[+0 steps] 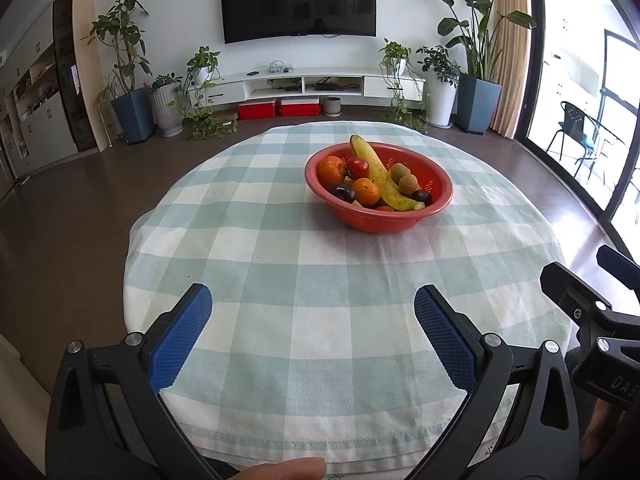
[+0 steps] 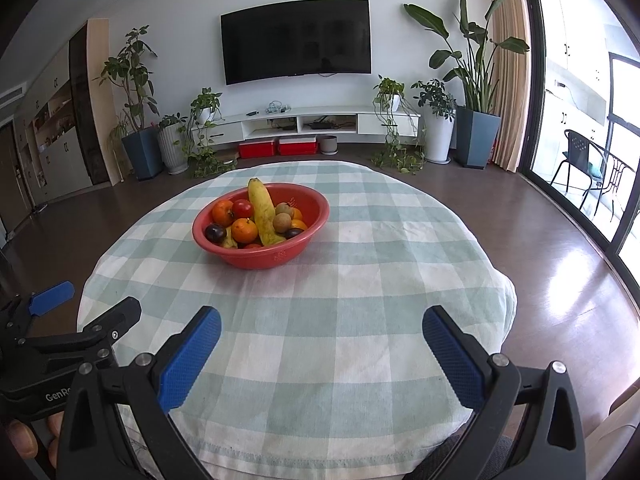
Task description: Organize fruits
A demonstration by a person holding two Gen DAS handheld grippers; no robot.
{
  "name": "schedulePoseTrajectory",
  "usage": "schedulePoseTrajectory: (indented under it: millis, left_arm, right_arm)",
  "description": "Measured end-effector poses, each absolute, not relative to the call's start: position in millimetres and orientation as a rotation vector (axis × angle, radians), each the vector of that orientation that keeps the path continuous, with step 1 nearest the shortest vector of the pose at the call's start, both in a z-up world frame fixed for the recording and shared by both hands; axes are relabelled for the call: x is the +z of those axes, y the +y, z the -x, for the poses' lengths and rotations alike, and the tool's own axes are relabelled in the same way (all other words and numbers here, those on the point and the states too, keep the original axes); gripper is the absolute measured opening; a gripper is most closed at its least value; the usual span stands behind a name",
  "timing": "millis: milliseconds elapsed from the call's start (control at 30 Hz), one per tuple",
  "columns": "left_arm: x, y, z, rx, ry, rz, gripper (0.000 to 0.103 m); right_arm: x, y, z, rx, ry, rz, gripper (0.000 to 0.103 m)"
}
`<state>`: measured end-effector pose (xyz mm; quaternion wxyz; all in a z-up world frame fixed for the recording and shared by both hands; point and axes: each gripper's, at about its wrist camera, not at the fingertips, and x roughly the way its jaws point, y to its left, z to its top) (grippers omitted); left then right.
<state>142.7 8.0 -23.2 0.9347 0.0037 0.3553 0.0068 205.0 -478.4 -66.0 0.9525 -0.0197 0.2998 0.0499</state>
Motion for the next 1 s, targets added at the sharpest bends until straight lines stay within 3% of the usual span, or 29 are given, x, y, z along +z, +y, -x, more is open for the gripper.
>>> schedulePoseTrajectory:
  millis: [1000]
  left_arm:
    - [-24.9, 8.5, -142.1, 0.016, 0.726, -0.011, 0.103]
  right_arm:
    - [-67.4, -478.2, -203.2, 0.102, 0.616, 0.041, 0.103]
